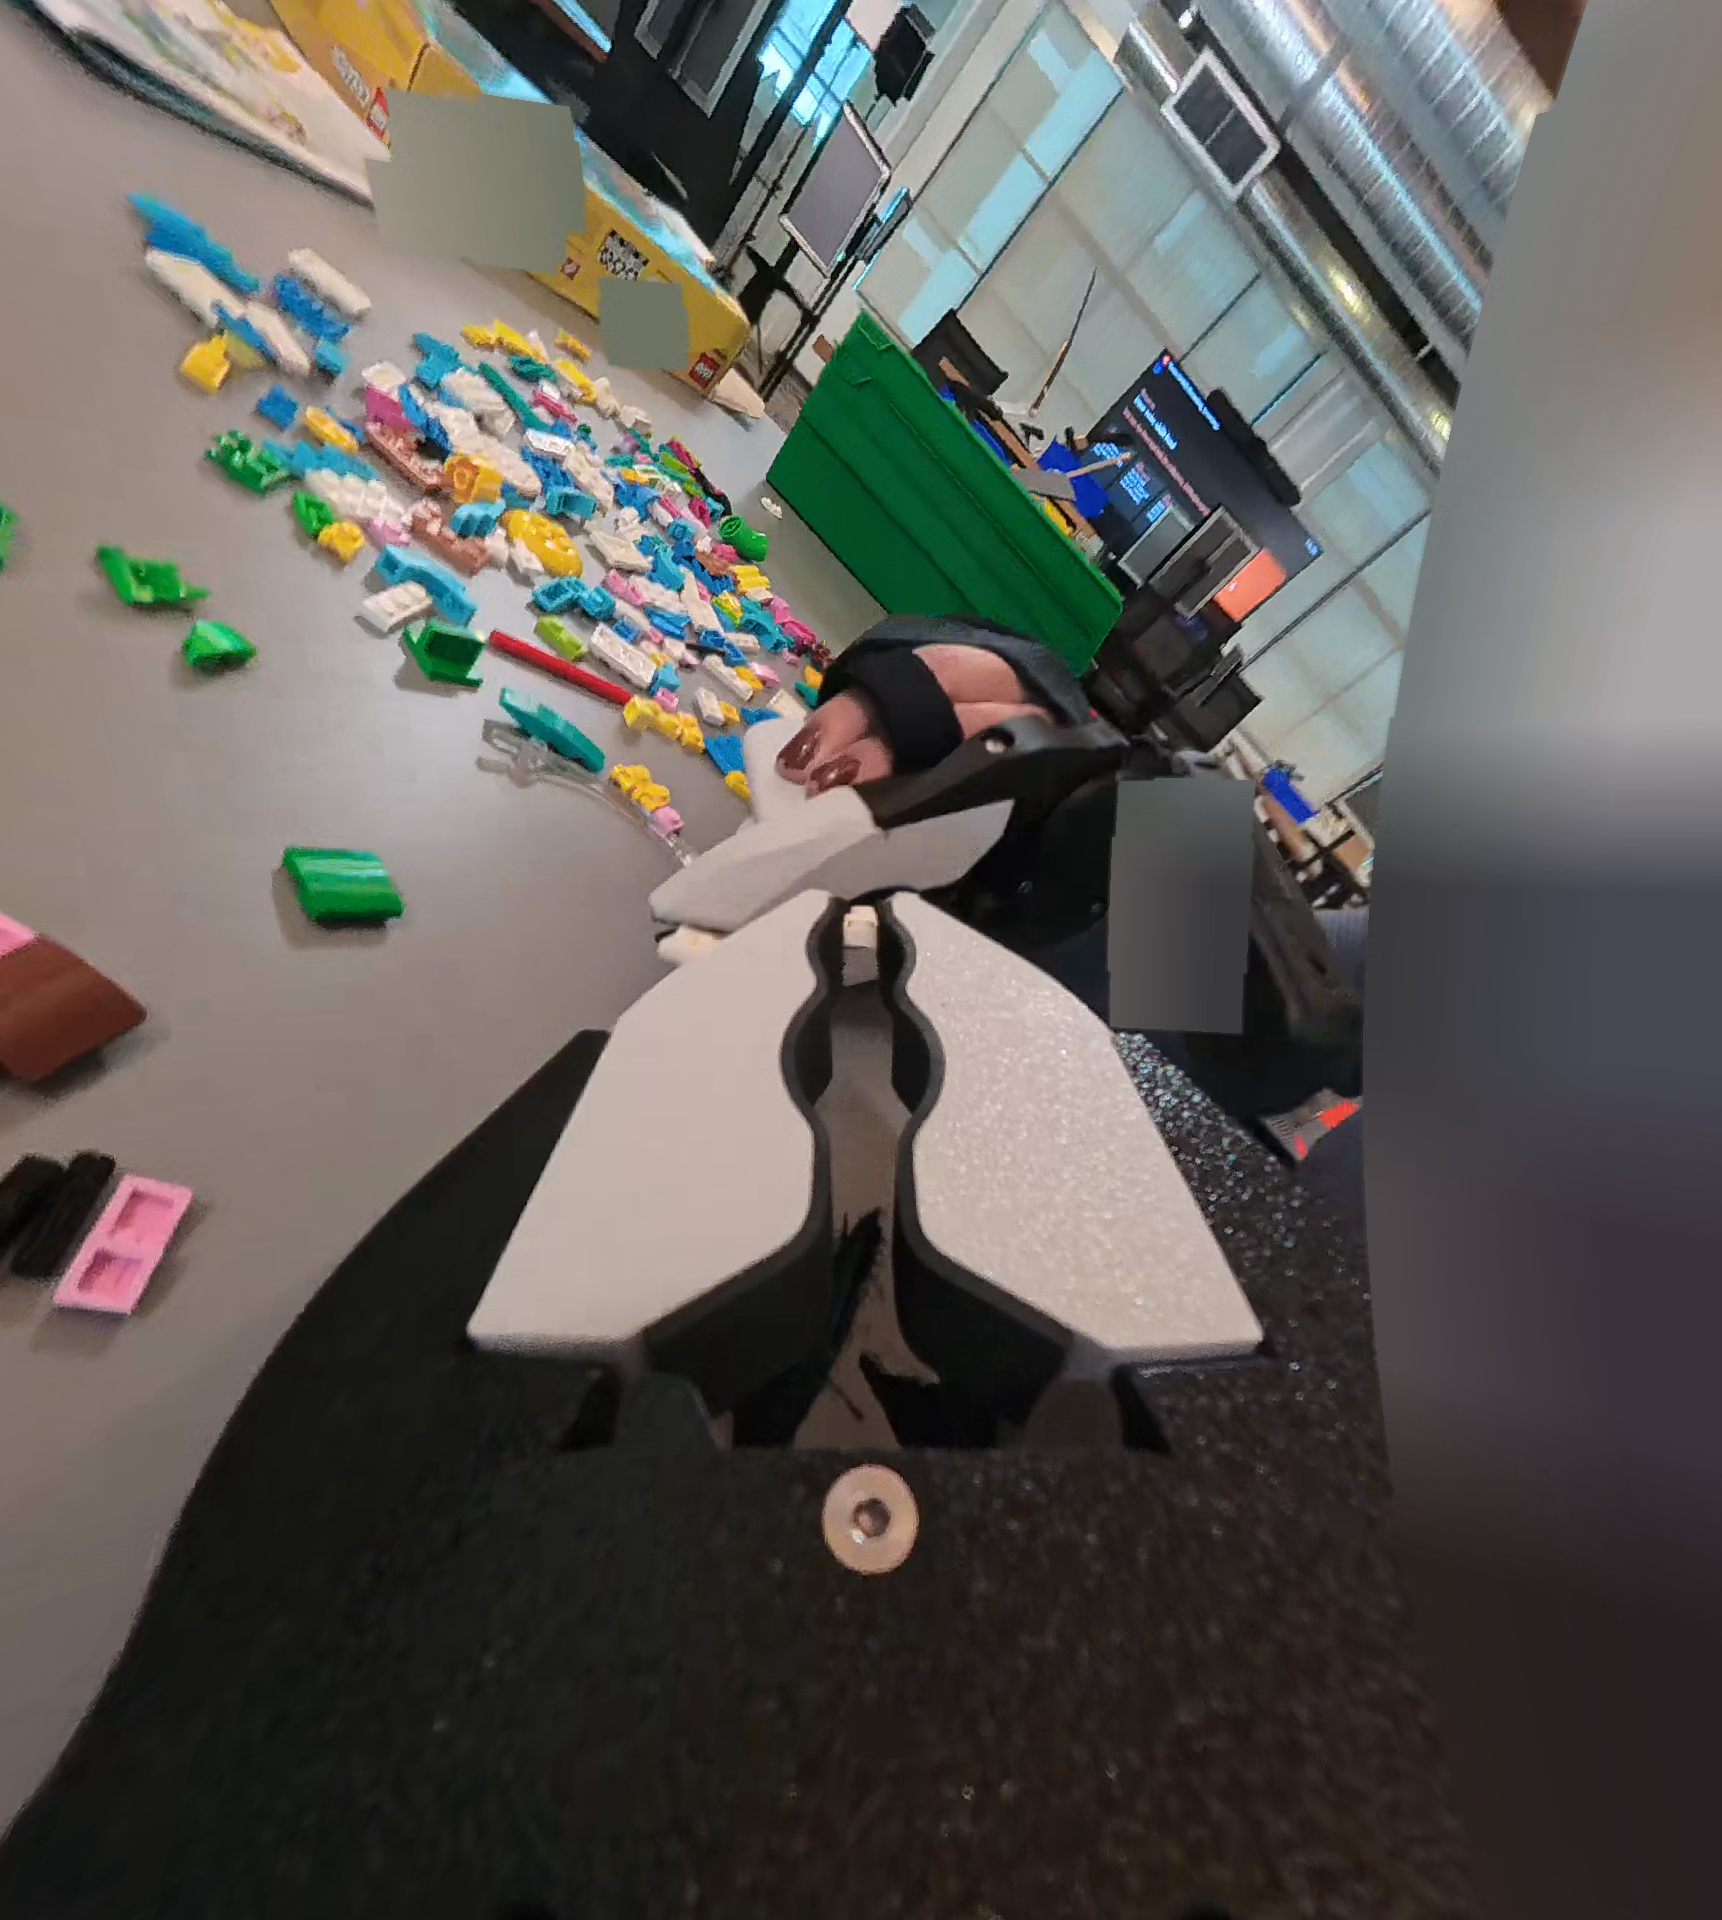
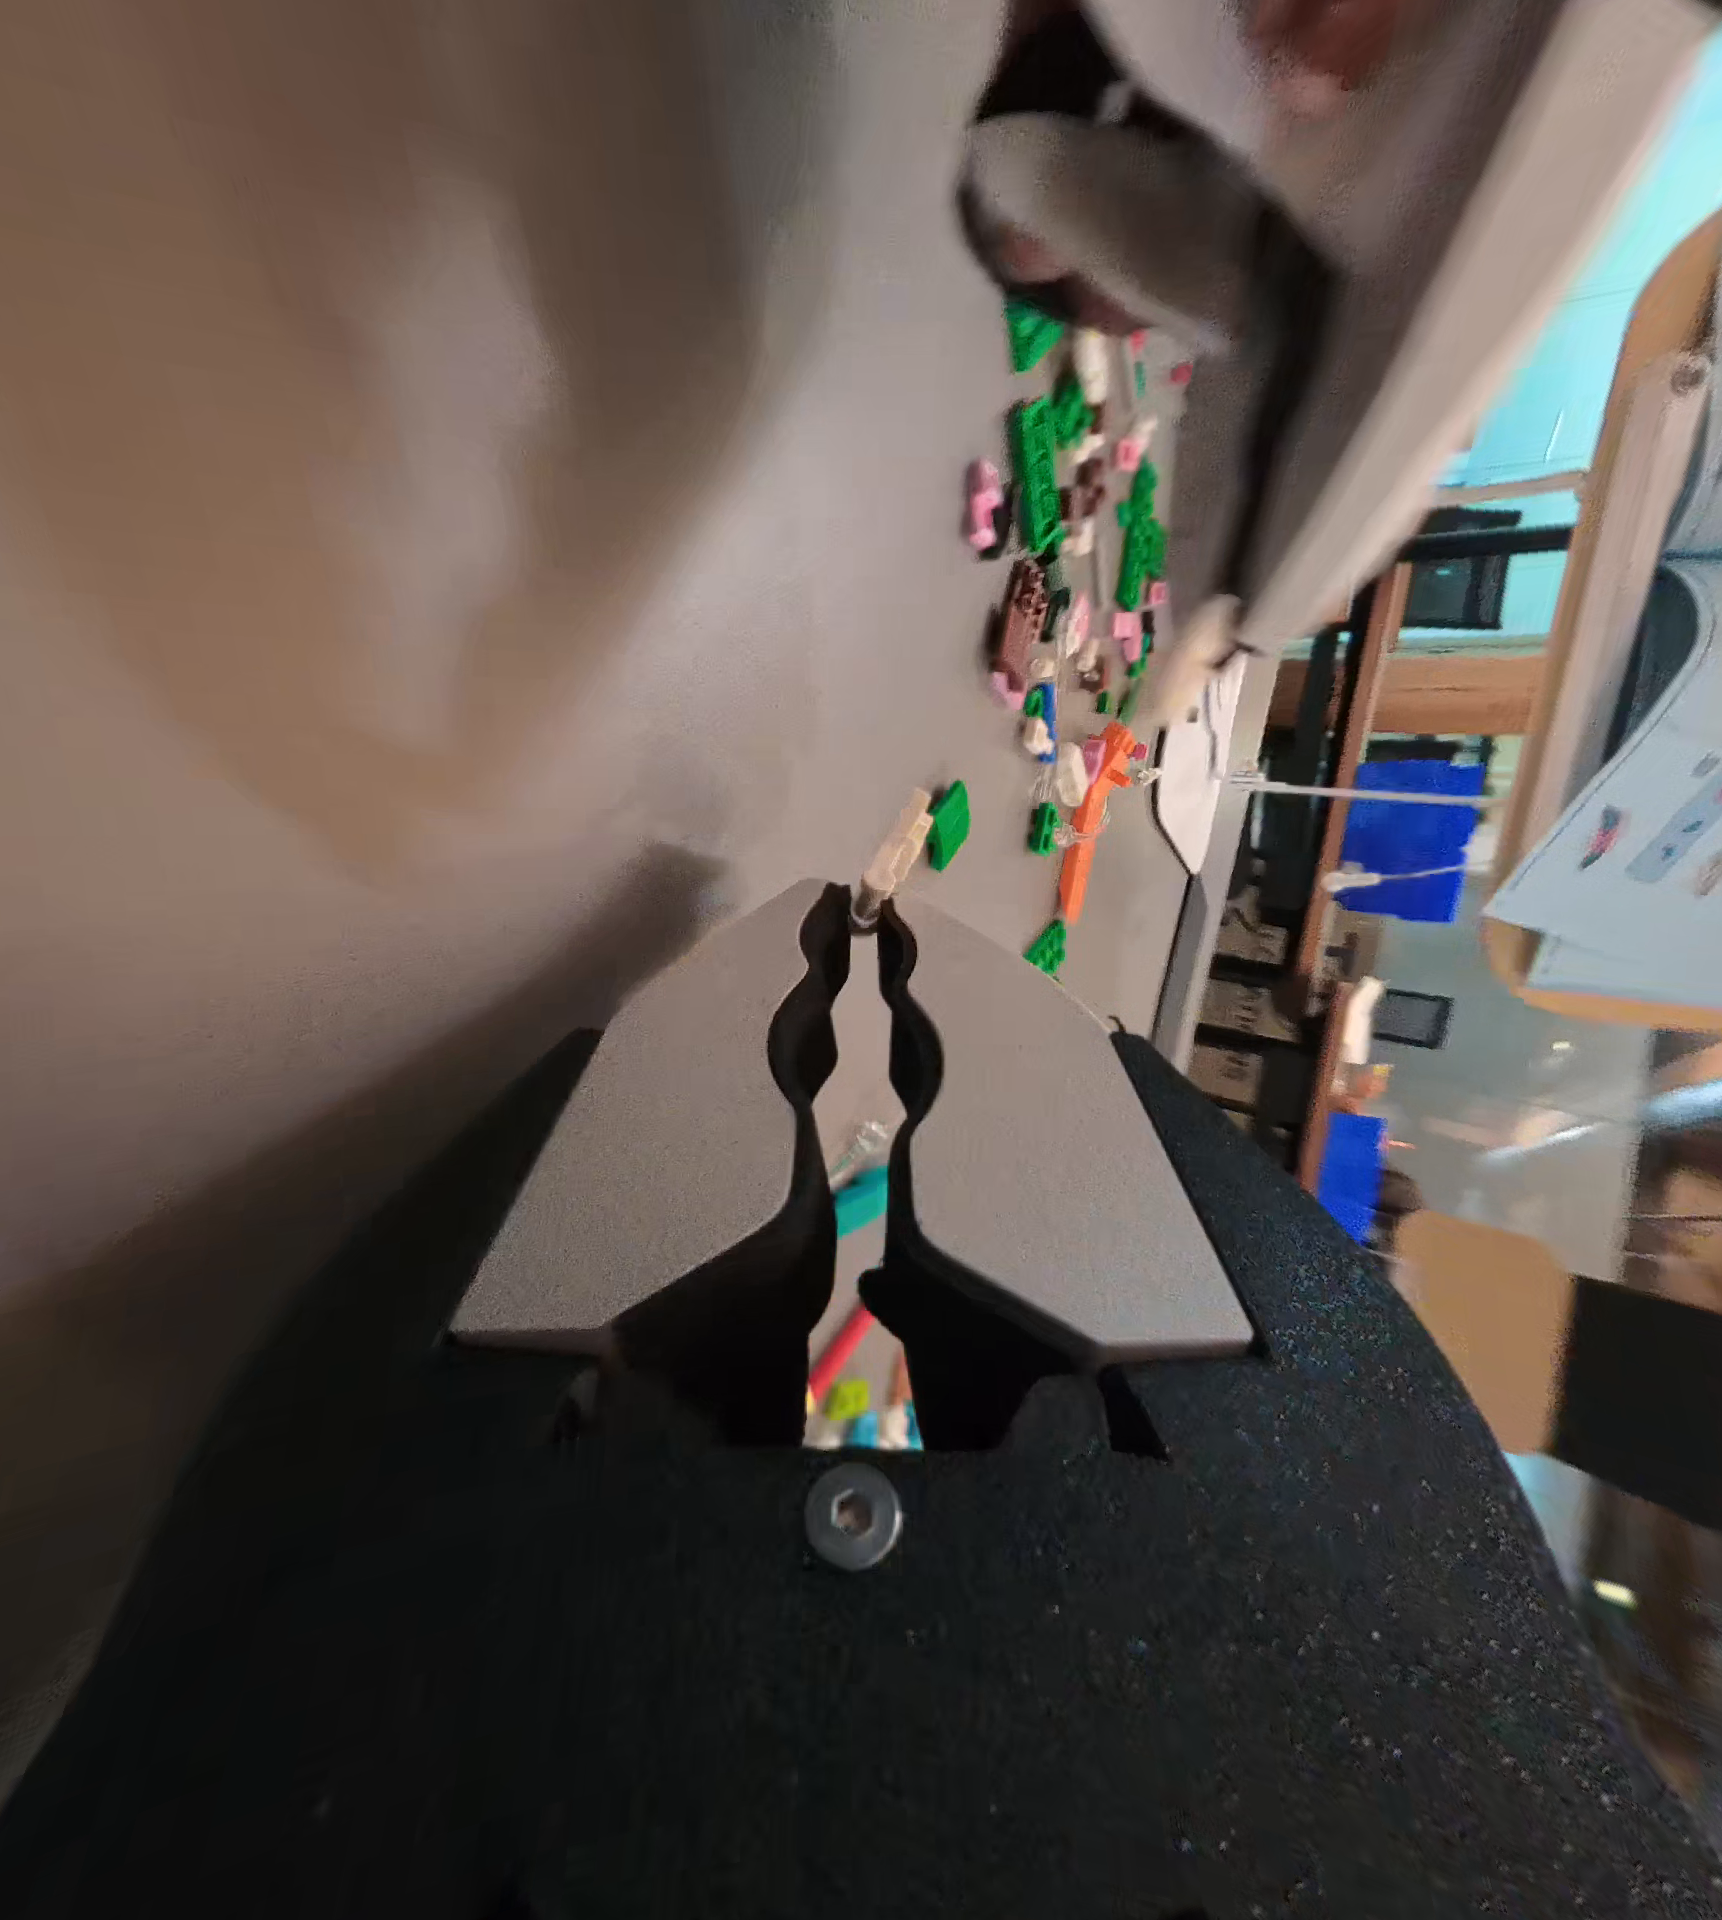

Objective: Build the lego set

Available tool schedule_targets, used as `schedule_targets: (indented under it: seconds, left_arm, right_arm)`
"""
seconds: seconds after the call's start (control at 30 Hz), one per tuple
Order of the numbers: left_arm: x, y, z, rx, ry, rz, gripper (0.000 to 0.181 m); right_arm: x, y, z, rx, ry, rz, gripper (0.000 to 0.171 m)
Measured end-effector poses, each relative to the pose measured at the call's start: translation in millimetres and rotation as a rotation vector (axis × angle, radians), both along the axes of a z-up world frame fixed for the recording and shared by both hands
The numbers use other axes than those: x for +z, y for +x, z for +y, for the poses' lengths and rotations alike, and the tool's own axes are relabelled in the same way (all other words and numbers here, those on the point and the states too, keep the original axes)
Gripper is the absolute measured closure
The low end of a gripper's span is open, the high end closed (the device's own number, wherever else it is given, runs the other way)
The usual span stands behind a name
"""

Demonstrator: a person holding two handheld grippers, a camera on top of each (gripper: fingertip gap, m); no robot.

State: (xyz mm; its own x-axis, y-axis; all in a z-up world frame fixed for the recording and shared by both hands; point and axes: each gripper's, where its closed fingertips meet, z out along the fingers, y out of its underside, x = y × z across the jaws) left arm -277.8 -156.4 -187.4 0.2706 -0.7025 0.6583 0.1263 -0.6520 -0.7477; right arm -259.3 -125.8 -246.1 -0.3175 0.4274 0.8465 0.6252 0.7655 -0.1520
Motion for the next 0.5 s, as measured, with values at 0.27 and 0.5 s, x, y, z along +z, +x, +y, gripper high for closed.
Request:
schedule_targets:
  seconds: [0.27,0.5]
  left_arm:
    - [2.7,3.3,-2.2,0.002,0.132,0.089,0.176]
    - [-3.2,3.5,-1.9,-0.003,0.133,0.115,0.176]
  right_arm:
    - [-1.7,2.5,-4.6,0.039,0.244,-0.167,0.167]
    - [-7.7,2.1,-8.0,0.070,0.256,-0.197,0.164]
